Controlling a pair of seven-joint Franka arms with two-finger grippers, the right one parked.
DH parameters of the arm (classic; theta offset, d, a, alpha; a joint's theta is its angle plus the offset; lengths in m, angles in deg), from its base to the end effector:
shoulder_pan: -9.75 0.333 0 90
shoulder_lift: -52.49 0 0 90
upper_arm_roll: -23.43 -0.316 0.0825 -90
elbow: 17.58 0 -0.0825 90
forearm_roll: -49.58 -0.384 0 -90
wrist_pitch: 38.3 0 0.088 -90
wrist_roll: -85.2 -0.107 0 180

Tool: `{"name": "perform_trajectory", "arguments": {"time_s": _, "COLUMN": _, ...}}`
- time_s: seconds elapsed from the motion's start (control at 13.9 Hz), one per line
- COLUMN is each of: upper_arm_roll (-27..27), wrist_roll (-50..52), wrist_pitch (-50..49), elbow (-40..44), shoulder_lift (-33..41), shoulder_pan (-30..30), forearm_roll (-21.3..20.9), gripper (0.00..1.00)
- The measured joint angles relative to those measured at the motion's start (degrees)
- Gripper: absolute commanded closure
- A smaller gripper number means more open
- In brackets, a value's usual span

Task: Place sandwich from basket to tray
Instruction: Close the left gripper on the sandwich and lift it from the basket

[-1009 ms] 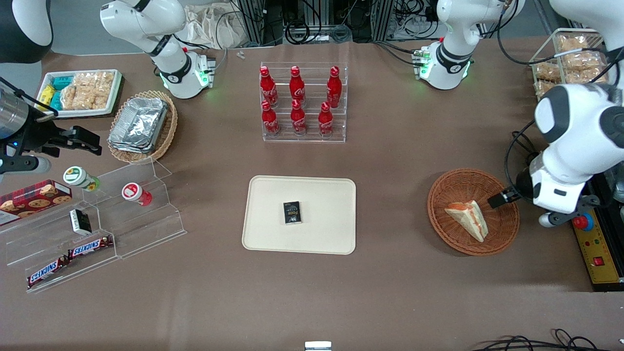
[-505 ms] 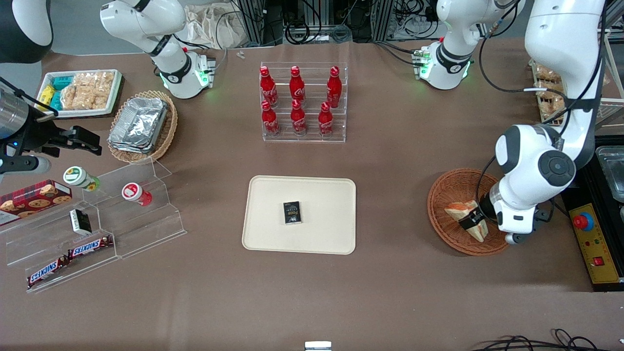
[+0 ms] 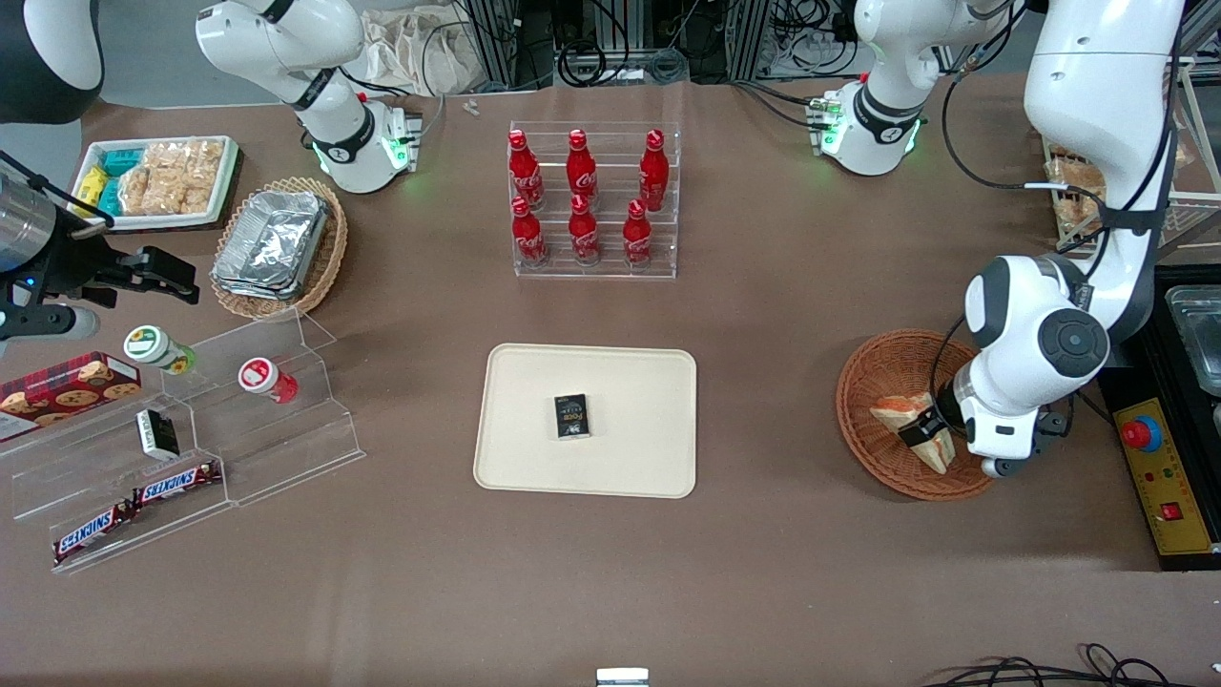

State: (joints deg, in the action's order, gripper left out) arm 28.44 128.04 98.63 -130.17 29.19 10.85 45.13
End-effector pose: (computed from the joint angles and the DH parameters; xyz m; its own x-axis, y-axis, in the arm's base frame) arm 0.6161 -0.0393 0.2678 0.8073 0.5895 0.0280 0.5897 -0.8076 -0.0008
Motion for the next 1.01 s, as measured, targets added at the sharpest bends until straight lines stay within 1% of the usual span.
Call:
{"name": "perform_trajectory", "arguments": {"time_s": 0.07, "upper_arm_roll": 0.0, "wrist_roll": 0.0, "wrist_pitch": 1.0, "elbow": -0.5, "shoulder_lift": -0.4, "shoulder_pan": 0.0, "forearm_roll": 0.0, "gripper": 0.06}}
{"name": "perform_trajectory", "arguments": {"time_s": 0.14, "upper_arm_roll": -0.1, "wrist_roll": 0.0, "wrist_pitch": 1.5, "elbow": -0.8, "shoulder_lift": -0.9, "shoulder_pan": 0.0, "forearm_roll": -0.1, "gripper": 0.11}}
{"name": "perform_trajectory", "arguments": {"time_s": 0.22, "upper_arm_roll": -0.1, "wrist_roll": 0.0, "wrist_pitch": 1.8, "elbow": -0.9, "shoulder_lift": -1.3, "shoulder_pan": 0.0, "forearm_roll": -0.3, "gripper": 0.18}}
{"name": "perform_trajectory", "arguments": {"time_s": 0.36, "upper_arm_roll": -0.2, "wrist_roll": 0.0, "wrist_pitch": 2.1, "elbow": -0.9, "shoulder_lift": -1.9, "shoulder_pan": 0.0, "forearm_roll": -0.6, "gripper": 0.36}}
{"name": "perform_trajectory", "arguments": {"time_s": 0.43, "upper_arm_roll": -0.2, "wrist_roll": 0.0, "wrist_pitch": 2.1, "elbow": -0.9, "shoulder_lift": -1.9, "shoulder_pan": 0.0, "forearm_roll": -0.6, "gripper": 0.42}}
{"name": "perform_trajectory", "arguments": {"time_s": 0.58, "upper_arm_roll": -0.6, "wrist_roll": 0.0, "wrist_pitch": 2.2, "elbow": -0.8, "shoulder_lift": -1.9, "shoulder_pan": 0.0, "forearm_roll": -0.6, "gripper": 0.59}}
{"name": "perform_trajectory", "arguments": {"time_s": 0.65, "upper_arm_roll": -0.9, "wrist_roll": 0.0, "wrist_pitch": 2.2, "elbow": -0.8, "shoulder_lift": -1.8, "shoulder_pan": 0.0, "forearm_roll": -0.6, "gripper": 0.66}}
{"name": "perform_trajectory", "arguments": {"time_s": 0.72, "upper_arm_roll": -1.1, "wrist_roll": 0.0, "wrist_pitch": 2.2, "elbow": -0.7, "shoulder_lift": -1.7, "shoulder_pan": 0.1, "forearm_roll": -0.7, "gripper": 0.68}}
{"name": "perform_trajectory", "arguments": {"time_s": 0.86, "upper_arm_roll": -1.2, "wrist_roll": 0.0, "wrist_pitch": 1.4, "elbow": -0.2, "shoulder_lift": -1.3, "shoulder_pan": 0.1, "forearm_roll": -0.7, "gripper": 0.69}}
{"name": "perform_trajectory", "arguments": {"time_s": 1.01, "upper_arm_roll": -1.2, "wrist_roll": 0.0, "wrist_pitch": -2.7, "elbow": 1.4, "shoulder_lift": -0.1, "shoulder_pan": 0.1, "forearm_roll": -0.8, "gripper": 0.69}}
